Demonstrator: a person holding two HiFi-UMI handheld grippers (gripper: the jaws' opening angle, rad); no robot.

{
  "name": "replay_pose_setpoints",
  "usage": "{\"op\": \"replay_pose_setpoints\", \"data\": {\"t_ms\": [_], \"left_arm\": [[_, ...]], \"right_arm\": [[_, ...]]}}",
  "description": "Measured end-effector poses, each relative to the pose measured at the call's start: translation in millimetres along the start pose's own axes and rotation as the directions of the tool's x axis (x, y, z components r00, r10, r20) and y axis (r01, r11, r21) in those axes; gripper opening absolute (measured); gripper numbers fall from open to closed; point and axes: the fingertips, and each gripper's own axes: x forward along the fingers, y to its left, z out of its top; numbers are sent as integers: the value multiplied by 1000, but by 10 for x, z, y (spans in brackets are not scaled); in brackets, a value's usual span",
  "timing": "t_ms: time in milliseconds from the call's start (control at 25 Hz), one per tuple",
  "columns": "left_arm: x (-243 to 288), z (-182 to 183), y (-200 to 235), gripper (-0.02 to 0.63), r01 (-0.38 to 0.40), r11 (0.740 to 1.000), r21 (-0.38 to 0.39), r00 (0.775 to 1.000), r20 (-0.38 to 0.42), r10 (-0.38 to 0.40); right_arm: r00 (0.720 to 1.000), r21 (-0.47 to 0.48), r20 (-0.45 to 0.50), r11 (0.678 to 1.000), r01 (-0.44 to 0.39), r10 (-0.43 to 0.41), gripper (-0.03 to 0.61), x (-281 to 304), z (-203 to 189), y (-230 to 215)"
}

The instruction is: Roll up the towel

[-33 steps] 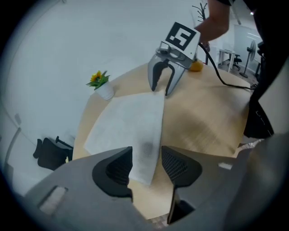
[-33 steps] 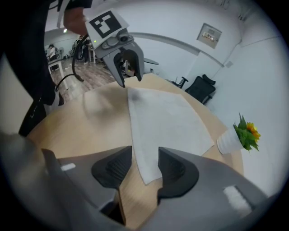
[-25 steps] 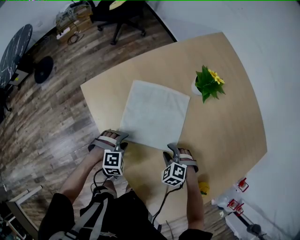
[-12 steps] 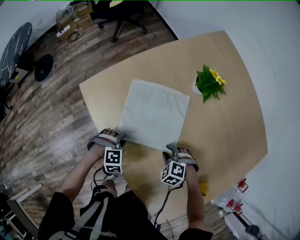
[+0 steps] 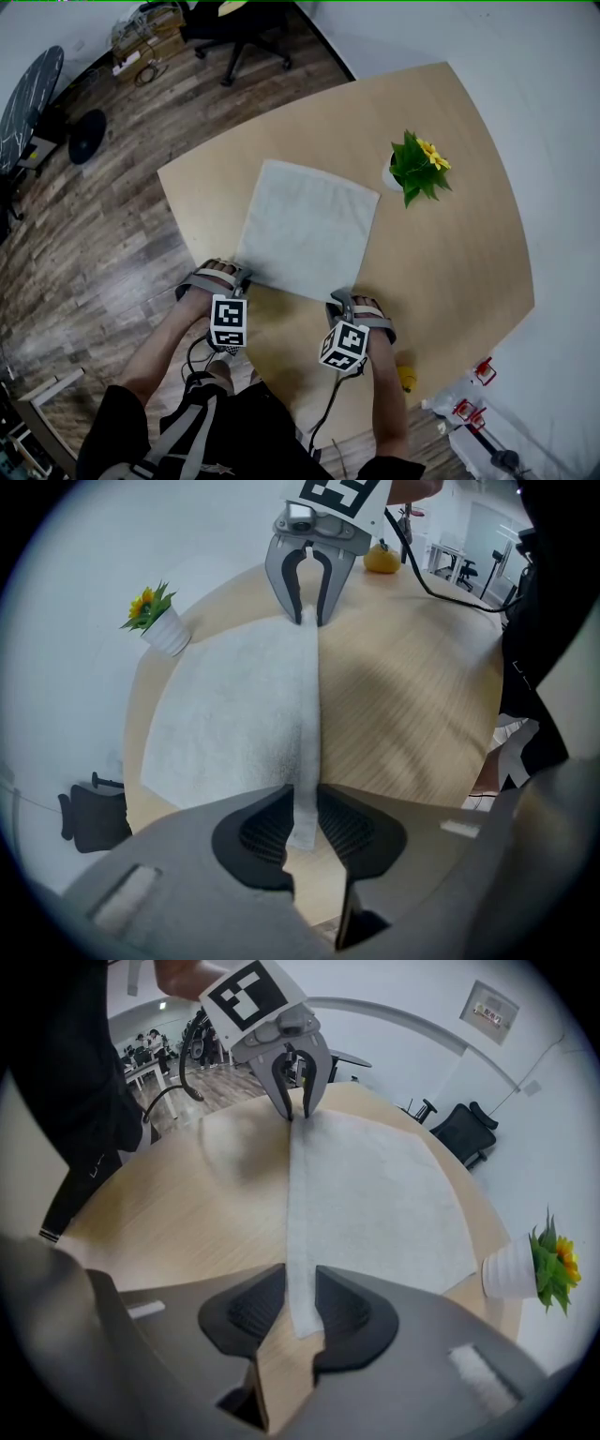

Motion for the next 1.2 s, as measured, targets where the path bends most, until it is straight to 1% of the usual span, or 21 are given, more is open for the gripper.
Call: {"op": "replay_pose_setpoints", "data": {"t_ms": [120,240,520,600,840,1200], "left_arm": [[13,3,-36,70,22,1000,1,1000,-5,-22],[17,6,-70,38,34,999,10,999,-11,-34],[31,17,-80,27,69,998,-5,998,-14,-69],[30,11,-78,23,71,997,-9,997,-14,-71],[19,7,-73,12,42,998,-48,999,17,-41],[-59,52,-192,12,49,998,-45,998,34,-47]], "right_arm": [[1000,7,0,1000,-11,11,101,6,-3,17],[1000,10,-6,1000,-27,27,66,14,-3,55],[999,23,-5,999,-35,35,37,21,-9,76],[1000,17,-6,999,-30,30,15,22,-3,68],[1000,-2,-9,1000,-22,22,14,16,-4,67],[1000,1,-6,1000,12,-12,12,-80,-20,138]]}}
